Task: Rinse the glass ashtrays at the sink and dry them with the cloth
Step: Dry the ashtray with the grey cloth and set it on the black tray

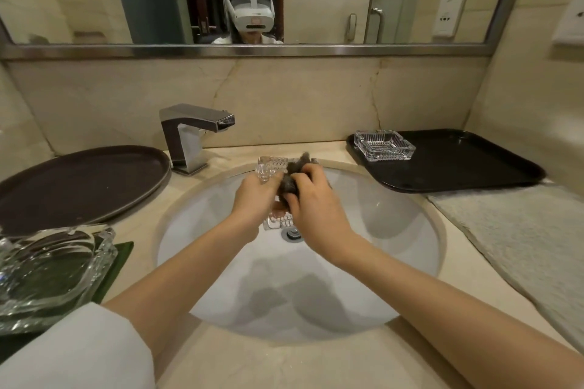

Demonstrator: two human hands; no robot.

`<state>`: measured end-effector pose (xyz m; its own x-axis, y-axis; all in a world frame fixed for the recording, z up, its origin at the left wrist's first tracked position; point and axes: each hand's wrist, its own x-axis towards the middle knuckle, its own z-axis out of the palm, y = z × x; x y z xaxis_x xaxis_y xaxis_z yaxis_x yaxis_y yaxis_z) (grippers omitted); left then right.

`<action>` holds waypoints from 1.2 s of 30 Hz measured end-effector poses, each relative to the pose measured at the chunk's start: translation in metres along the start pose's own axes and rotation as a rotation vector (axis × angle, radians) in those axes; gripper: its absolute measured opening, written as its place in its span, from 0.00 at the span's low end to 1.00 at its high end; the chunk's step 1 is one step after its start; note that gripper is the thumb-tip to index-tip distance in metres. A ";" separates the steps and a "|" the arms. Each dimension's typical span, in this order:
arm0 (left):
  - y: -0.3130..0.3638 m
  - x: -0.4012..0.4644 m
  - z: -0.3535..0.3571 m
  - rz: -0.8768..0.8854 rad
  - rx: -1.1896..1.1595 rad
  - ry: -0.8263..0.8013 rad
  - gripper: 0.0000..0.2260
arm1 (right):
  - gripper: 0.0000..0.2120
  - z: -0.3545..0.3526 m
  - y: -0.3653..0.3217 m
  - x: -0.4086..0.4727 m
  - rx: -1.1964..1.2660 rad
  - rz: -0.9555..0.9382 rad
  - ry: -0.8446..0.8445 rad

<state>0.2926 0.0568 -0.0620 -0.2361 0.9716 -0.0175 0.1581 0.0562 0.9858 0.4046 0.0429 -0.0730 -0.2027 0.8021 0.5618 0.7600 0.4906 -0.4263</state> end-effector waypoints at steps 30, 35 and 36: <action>0.002 -0.001 -0.013 0.186 0.165 -0.125 0.14 | 0.07 -0.020 0.018 0.004 -0.502 -0.599 -0.309; -0.003 0.002 -0.016 0.169 0.196 -0.060 0.16 | 0.15 -0.008 0.005 -0.018 -0.159 -0.340 -0.313; -0.004 0.003 -0.017 0.175 0.195 -0.061 0.17 | 0.18 -0.009 0.003 -0.016 -0.090 -0.316 -0.333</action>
<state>0.2756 0.0553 -0.0629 -0.1318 0.9822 0.1341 0.3746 -0.0759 0.9241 0.4156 0.0285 -0.0769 -0.6091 0.6907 0.3899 0.6765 0.7090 -0.1992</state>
